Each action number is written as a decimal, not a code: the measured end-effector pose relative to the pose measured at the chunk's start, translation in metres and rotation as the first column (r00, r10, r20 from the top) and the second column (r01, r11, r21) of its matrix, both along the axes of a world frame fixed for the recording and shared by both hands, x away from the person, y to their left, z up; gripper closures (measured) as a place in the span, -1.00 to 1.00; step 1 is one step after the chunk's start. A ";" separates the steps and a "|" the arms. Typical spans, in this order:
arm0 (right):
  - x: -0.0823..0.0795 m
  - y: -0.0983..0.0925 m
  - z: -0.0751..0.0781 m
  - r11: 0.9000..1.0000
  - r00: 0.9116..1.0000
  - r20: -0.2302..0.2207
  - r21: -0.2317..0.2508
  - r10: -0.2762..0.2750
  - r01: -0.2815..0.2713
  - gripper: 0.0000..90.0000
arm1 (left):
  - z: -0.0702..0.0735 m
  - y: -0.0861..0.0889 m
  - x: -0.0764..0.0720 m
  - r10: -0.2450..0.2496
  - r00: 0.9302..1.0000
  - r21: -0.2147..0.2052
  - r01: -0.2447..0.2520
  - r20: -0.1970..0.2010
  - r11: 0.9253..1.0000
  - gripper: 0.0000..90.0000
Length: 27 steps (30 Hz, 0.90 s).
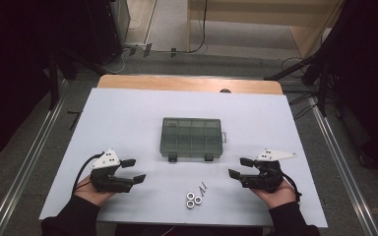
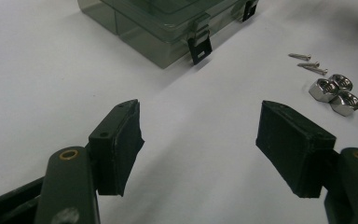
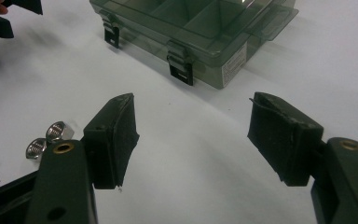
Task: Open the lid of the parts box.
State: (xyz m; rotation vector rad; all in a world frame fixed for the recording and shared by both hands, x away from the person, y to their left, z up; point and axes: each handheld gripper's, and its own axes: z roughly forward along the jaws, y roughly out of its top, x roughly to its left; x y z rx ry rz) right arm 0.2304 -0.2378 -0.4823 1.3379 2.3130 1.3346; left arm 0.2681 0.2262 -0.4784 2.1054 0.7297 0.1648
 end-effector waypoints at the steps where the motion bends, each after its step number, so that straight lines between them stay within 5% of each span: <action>1: 0.000 0.000 0.000 1.000 1.000 0.002 -0.001 0.000 0.000 -0.26 | 0.000 0.000 0.000 0.003 1.000 0.001 -0.003 0.000 1.000 -0.32; 27: 0.019 0.013 0.010 1.000 1.000 0.017 -0.019 -0.014 0.015 -0.26 | -0.002 -0.001 0.001 -0.007 1.000 0.011 0.007 -0.012 1.000 -0.32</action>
